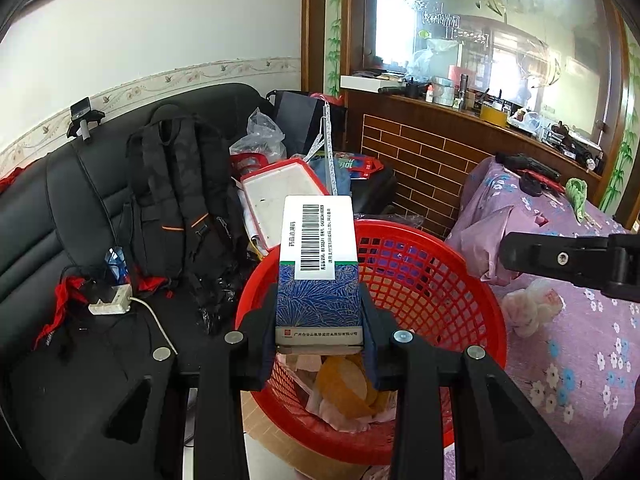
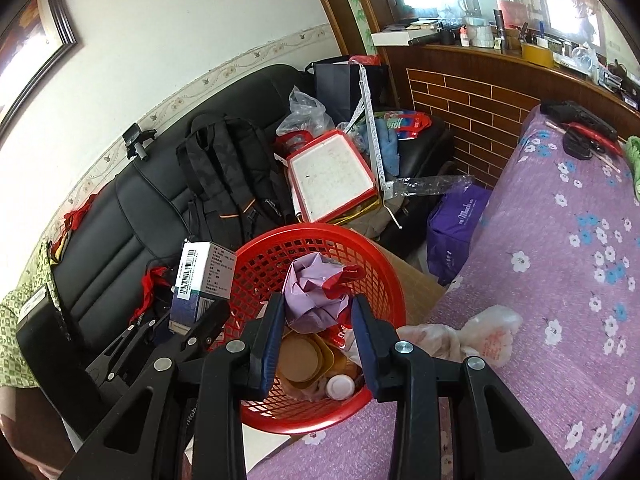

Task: Collect trash
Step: 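Open both grippers to drop the box and wrapper into the basket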

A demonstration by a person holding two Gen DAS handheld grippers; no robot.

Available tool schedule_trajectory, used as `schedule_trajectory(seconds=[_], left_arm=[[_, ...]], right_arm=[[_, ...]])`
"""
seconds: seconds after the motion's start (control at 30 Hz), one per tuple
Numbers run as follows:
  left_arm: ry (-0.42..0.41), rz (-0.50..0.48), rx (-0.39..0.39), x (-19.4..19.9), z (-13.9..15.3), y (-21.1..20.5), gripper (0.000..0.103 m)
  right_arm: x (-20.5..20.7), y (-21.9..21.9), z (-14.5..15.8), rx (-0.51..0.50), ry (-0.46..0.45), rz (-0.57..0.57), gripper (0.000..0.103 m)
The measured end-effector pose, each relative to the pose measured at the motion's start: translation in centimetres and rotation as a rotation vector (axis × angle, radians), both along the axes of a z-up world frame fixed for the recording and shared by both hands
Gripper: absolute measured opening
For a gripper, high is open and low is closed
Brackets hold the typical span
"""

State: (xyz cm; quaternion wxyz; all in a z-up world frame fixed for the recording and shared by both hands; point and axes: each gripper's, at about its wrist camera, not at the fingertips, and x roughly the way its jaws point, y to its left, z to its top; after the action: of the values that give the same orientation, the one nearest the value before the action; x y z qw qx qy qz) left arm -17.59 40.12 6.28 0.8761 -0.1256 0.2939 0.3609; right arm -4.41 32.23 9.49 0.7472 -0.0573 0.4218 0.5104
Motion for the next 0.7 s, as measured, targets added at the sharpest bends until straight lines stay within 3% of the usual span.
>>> schedule_trajectory(seconds=[0.2,0.33,0.7], left_arm=[[0.006,-0.010,0.003,0.4,-0.2,0.0,0.034],[-0.002,-0.008,0.024,0.5,-0.1,-0.3,0.053],[-0.020,-0.005,0.061,0.4,1.0,-1.9,0.067]], right_arm=[[0.3,0.2,-0.2,0.006,0.012,0.004,0.045],[0.4,-0.3,0.3,0.021,0.004,-0.006,0.049],[-0.3,-4.4,2.4,0.076,-0.034,-0.052,0.055]])
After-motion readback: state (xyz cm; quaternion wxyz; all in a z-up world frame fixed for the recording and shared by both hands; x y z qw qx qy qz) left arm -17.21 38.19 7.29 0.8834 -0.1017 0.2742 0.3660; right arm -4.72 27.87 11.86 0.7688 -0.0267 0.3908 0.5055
